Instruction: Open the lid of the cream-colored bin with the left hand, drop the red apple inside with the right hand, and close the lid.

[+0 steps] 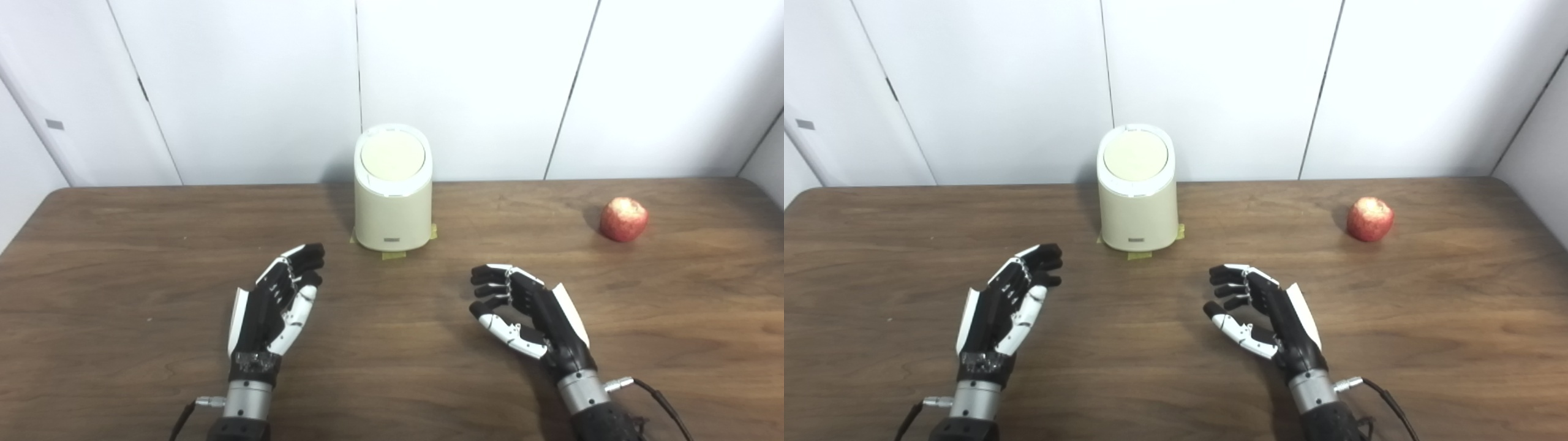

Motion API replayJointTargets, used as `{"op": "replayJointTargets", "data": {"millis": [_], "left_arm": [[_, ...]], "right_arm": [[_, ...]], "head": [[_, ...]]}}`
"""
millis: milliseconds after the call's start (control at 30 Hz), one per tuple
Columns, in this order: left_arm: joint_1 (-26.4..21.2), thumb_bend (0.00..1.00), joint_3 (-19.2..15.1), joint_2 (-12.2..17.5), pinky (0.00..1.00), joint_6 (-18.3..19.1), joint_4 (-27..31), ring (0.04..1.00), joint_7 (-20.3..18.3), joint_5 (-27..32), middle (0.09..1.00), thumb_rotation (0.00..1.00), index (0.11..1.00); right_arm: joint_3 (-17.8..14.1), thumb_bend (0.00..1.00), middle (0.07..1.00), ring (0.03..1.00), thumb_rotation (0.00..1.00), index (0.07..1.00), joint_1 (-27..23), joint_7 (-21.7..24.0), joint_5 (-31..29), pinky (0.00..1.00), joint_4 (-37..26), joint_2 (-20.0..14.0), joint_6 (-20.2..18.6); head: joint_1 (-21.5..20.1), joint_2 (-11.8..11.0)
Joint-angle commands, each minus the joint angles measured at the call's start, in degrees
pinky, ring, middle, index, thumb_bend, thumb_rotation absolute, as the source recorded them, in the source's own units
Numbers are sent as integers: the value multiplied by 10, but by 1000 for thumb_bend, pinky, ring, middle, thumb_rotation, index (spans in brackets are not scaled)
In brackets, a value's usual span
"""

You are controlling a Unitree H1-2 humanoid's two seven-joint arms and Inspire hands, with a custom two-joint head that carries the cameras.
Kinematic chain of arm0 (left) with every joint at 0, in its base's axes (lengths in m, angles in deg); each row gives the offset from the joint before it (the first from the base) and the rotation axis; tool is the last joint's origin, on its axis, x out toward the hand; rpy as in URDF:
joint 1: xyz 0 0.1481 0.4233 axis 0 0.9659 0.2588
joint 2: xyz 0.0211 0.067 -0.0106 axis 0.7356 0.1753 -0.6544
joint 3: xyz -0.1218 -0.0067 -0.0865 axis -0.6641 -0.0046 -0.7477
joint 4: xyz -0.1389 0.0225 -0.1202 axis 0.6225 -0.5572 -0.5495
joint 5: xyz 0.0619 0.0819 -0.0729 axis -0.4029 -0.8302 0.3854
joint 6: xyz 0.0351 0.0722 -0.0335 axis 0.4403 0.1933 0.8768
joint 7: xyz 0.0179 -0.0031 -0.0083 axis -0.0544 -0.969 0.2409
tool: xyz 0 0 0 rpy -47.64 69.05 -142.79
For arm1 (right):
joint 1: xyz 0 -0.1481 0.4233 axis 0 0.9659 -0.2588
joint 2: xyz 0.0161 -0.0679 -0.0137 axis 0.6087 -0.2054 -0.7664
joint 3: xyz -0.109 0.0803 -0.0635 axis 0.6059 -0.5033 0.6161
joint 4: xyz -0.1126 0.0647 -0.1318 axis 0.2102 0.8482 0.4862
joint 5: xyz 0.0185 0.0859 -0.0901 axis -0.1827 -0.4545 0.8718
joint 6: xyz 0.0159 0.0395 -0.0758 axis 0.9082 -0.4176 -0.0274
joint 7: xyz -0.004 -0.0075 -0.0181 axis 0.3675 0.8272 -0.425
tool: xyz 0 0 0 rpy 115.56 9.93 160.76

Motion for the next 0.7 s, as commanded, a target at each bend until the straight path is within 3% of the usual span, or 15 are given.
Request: {"op": "replayJointTargets", "data": {"millis": [0, 100, 333, 433, 533, 667], "left_arm": [[-11, 629, -3, 14, 805, 6, 30, 838, -1, -8, 838, 826, 824], [-39, 679, -5, 18, 826, 46, 57, 861, 2, -39, 858, 842, 853], [-134, 666, -1, 37, 914, 169, 107, 946, -5, -87, 937, 871, 932], [-198, 667, 2, 38, 930, 215, 99, 958, -7, -94, 953, 858, 948], [-251, 669, 12, 48, 915, 236, 77, 960, -7, -116, 960, 837, 954], [-318, 703, 33, 61, 913, 312, 54, 981, -24, -155, 994, 757, 990]], "right_arm": [[3, 252, 685, 653, 349, 674, -6, -10, 9, 562, 5, 2, 24], [6, 246, 685, 652, 348, 674, -8, -10, 16, 556, 11, -2, 36], [3, 260, 683, 652, 372, 671, -12, -9, 10, 558, 14, 3, 30], [3, 253, 681, 648, 351, 670, -14, -10, 12, 553, 16, 2, 32], [4, 246, 680, 644, 344, 670, -18, -14, 18, 546, 22, 0, 39], [6, 240, 679, 645, 335, 674, -21, -14, 17, 556, 27, -1, 41]], "head": [[1, 0], [4, -1], [4, -2], [6, -2], [8, -5], [9, -7]]}}
